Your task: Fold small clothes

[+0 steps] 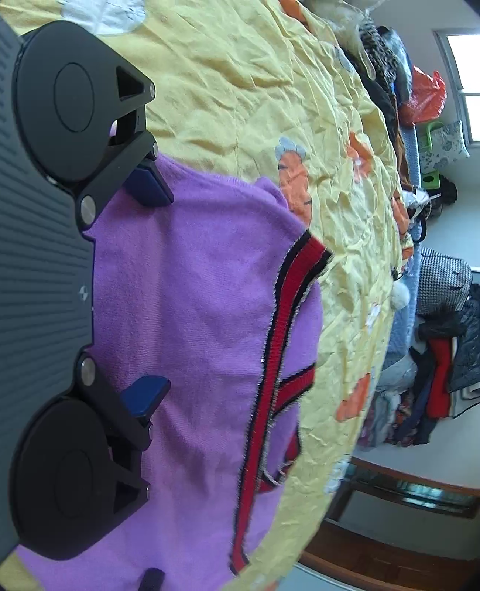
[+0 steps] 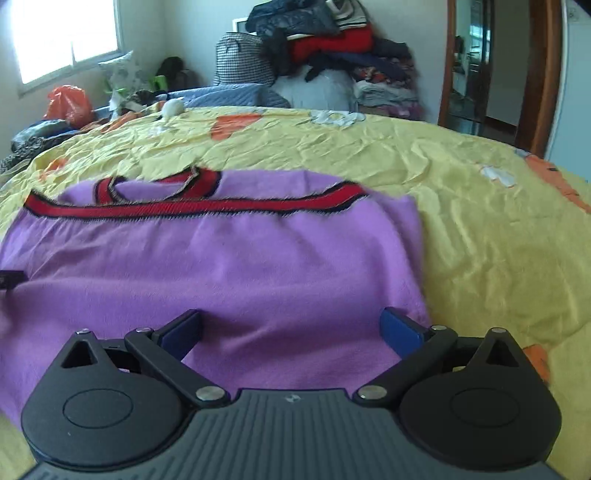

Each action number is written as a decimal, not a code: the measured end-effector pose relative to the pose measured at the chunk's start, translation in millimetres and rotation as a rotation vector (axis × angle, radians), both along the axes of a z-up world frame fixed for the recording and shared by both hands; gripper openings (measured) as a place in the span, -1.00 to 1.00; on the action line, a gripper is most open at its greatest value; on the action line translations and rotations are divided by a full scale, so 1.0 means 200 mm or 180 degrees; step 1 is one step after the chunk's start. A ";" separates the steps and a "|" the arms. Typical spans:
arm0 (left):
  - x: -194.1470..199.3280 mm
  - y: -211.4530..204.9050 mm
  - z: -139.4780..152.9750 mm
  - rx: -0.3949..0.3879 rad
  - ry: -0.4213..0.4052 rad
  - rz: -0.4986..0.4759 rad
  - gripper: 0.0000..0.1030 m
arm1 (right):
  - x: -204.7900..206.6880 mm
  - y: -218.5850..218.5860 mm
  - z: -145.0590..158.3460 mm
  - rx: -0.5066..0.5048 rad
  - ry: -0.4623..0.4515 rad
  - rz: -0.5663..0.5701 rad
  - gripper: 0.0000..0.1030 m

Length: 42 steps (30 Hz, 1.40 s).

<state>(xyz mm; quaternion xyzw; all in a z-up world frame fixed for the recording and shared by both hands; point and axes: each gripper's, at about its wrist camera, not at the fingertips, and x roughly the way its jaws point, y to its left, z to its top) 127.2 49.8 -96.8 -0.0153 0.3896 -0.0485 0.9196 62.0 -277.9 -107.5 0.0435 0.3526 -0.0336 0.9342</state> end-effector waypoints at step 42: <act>0.14 0.22 0.24 -0.0628 -0.0666 -0.0733 1.00 | -0.18 0.12 0.03 0.0192 -0.0101 0.0108 1.00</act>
